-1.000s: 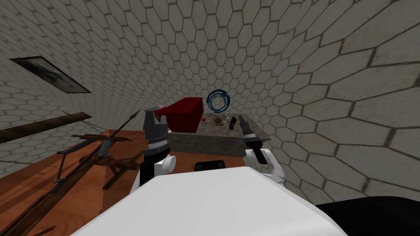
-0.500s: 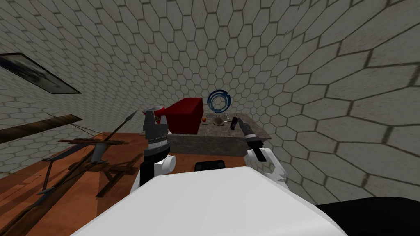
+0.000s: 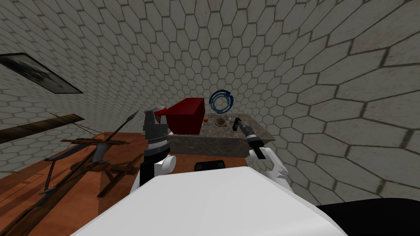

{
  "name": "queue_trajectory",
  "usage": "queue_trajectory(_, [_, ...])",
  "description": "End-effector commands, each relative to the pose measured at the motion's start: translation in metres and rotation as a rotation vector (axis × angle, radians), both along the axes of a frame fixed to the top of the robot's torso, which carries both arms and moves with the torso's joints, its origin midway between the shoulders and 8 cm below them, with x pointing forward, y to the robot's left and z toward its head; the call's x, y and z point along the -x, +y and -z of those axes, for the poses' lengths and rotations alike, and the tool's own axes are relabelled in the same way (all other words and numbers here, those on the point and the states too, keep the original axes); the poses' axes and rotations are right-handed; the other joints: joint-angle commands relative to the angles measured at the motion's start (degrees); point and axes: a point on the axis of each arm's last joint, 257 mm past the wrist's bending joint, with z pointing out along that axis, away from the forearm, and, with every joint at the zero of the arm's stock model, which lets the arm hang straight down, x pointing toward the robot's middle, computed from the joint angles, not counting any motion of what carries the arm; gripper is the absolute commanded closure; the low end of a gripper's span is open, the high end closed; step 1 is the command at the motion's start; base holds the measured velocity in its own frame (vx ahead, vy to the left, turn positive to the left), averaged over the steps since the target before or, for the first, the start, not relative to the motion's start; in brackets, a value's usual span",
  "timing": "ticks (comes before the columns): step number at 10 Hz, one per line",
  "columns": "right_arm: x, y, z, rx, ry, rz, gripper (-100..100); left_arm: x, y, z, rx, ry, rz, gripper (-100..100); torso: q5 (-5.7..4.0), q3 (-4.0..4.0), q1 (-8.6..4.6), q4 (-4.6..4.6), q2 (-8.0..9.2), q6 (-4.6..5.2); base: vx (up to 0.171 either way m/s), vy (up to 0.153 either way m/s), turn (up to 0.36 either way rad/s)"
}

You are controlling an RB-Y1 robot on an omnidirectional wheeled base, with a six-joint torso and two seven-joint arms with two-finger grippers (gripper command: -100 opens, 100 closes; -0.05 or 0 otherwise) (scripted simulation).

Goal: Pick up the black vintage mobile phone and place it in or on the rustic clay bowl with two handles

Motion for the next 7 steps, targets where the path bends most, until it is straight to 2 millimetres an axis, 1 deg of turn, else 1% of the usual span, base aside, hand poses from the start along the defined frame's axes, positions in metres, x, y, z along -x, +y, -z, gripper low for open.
queue_trajectory(1, [-0.004,-0.012,0.015,0.07,0.04,0.034,-100,0.0,0.0,0.0,0.0,0.0,0.0,0,0.0,0.0,0.0,0.0,0.0,0.0,0.034,0.033,0.053])
queue_trajectory(7, [-0.007,-0.067,0.063,0.292,0.185,0.138,-100,0.0,0.0,0.0,0.0,0.0,0.0,0,-0.02,0.01,-0.08,0.0,0.01,0.01,0.033,0.022,0.066])
